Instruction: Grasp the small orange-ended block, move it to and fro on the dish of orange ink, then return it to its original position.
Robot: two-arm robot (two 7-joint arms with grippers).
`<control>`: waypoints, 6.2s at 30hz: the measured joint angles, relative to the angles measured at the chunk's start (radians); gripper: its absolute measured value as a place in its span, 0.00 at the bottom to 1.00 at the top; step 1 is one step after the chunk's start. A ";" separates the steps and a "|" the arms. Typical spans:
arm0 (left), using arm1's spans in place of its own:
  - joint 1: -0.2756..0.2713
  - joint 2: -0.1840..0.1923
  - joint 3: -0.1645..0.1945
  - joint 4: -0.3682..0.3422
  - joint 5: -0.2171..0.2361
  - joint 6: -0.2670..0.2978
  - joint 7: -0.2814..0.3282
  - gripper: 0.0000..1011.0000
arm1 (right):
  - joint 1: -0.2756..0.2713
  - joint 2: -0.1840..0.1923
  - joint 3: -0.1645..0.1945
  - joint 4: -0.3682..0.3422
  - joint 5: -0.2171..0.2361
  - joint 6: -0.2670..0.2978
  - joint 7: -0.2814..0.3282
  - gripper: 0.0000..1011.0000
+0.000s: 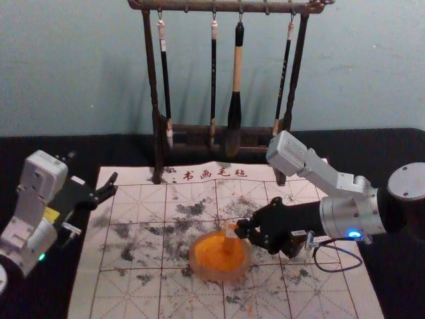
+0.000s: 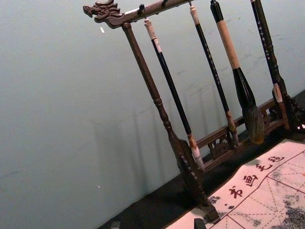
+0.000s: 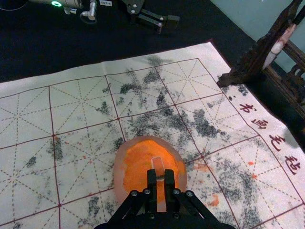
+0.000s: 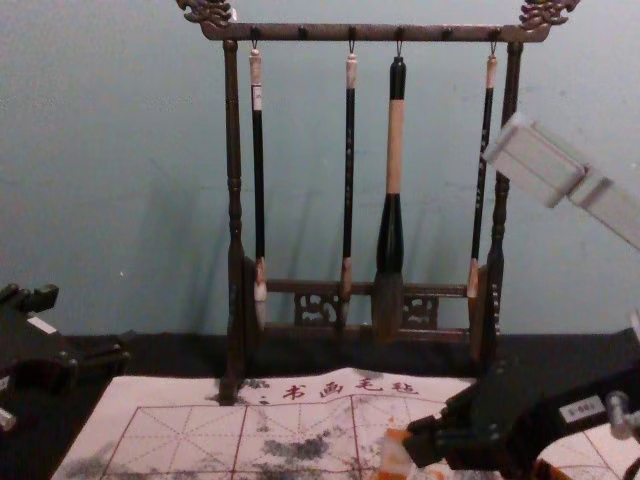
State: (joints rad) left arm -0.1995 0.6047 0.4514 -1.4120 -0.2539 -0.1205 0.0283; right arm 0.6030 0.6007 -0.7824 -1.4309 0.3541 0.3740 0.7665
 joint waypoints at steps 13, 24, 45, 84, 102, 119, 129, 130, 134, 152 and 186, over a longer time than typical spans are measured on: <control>0.000 0.000 0.000 0.000 0.000 0.000 0.000 0.99 | -0.039 0.044 0.012 -0.063 0.029 0.006 0.009 0.06; 0.000 0.000 0.000 0.000 0.000 0.000 0.000 0.99 | -0.038 0.038 -0.005 -0.067 0.028 0.005 0.014 0.06; 0.000 0.000 0.000 0.000 0.000 0.000 0.000 0.99 | 0.016 -0.026 -0.025 0.022 -0.004 -0.010 0.007 0.06; 0.000 0.000 0.000 0.000 0.000 0.000 0.000 0.99 | -0.049 0.057 0.003 -0.087 0.043 0.012 0.028 0.06; 0.000 0.000 0.000 0.000 0.000 0.000 0.000 0.99 | -0.019 0.021 -0.028 -0.046 0.035 0.004 0.028 0.06; 0.000 0.000 0.000 0.000 0.000 0.000 0.000 0.99 | 0.015 -0.022 -0.023 0.025 0.016 0.002 0.002 0.06; 0.000 0.000 0.000 0.000 0.000 0.000 0.000 0.99 | 0.017 -0.023 -0.006 0.036 0.015 0.005 -0.010 0.06; 0.000 0.000 0.000 0.000 0.000 0.000 0.000 0.99 | 0.015 -0.020 -0.004 0.034 0.016 0.007 -0.011 0.06; 0.000 0.000 0.000 0.000 0.000 0.000 0.000 0.99 | 0.008 -0.010 0.002 0.022 0.019 0.010 -0.012 0.06; 0.000 0.000 0.000 0.000 0.000 0.000 0.000 0.99 | -0.050 0.052 0.016 -0.068 0.060 0.021 0.001 0.06; 0.000 0.000 0.000 0.000 0.000 0.000 0.000 0.99 | -0.115 0.158 0.117 -0.176 0.161 0.001 -0.054 0.06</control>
State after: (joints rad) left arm -0.1995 0.6047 0.4514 -1.4120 -0.2539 -0.1206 0.0283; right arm 0.4883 0.7586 -0.6651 -1.6071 0.5147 0.3752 0.7123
